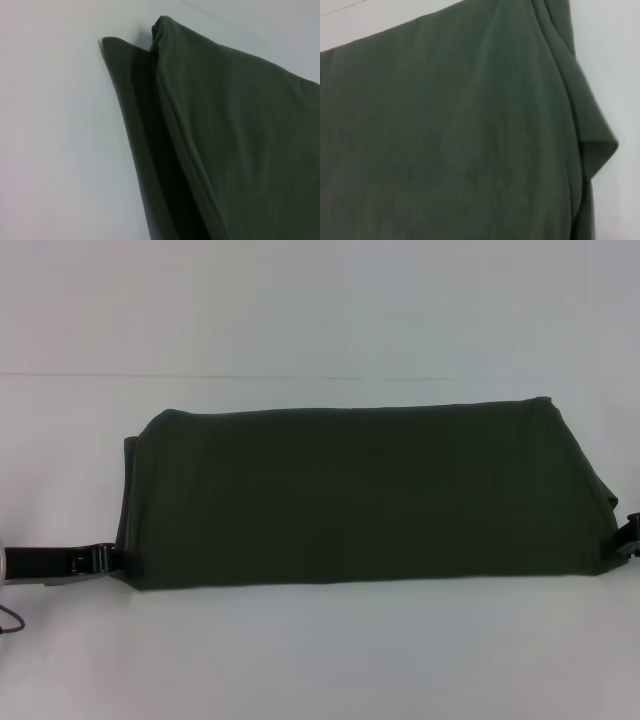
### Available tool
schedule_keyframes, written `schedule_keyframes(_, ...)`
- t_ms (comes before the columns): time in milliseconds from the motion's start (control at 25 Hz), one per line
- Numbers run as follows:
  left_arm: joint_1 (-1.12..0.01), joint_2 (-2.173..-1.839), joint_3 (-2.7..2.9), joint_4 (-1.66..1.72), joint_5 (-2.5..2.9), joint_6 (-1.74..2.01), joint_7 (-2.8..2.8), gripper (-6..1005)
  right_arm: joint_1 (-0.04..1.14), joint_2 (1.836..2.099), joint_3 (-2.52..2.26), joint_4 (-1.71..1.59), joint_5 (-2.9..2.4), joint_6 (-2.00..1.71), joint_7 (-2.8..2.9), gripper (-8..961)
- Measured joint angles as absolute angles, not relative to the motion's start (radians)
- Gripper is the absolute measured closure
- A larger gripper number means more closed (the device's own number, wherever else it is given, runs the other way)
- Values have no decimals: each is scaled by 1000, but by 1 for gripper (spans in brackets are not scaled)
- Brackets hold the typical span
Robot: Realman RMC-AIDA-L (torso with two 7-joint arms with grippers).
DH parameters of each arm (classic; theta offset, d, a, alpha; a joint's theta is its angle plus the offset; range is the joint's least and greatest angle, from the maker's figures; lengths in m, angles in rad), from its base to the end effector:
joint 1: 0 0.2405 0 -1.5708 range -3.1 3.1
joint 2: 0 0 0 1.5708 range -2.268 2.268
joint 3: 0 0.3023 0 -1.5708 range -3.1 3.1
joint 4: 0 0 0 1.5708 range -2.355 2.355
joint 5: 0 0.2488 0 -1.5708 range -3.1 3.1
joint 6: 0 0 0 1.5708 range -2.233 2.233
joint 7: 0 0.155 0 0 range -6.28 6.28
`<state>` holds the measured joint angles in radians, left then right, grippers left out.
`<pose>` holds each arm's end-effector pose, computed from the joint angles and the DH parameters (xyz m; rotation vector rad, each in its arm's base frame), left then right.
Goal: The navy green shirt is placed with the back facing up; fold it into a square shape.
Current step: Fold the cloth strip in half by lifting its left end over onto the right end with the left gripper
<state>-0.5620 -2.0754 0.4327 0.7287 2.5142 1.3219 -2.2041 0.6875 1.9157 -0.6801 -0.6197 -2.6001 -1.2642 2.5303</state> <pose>-0.3996 0.3960 -0.0009 -2.0934 -1.7014 -0.3148 0.3848 0.4484 0.0372 -1.9959 1.7797 0.0063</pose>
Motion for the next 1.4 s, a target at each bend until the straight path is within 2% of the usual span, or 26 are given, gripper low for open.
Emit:
schedule_keyframes(120, -561, -2075, 431, 729, 2514, 1322, -2203, 964, 686, 1916, -680, -620, -2600, -1267, 2531, 785)
schedule_keyframes(520, -557, -2075, 424, 756, 2513, 1367, -2202, 960, 682, 1909, -673, -628, -2595, -1309, 2506, 923)
schedule_keyframes(720, -550, -2073, 422, 771, 2511, 1430, -2198, 957, 671, 1903, -669, -632, -2593, -1369, 2435, 925)
schedule_keyframes(920, -544, -2063, 394, 775, 2513, 1522, -2195, 955, 648, 1903, -669, -633, -2594, -1437, 2367, 927)
schedule_keyframes(1400, -494, -2063, 343, 808, 2581, 1645, -2193, 949, 569, 1908, -660, -634, -2592, -1545, 2235, 926)
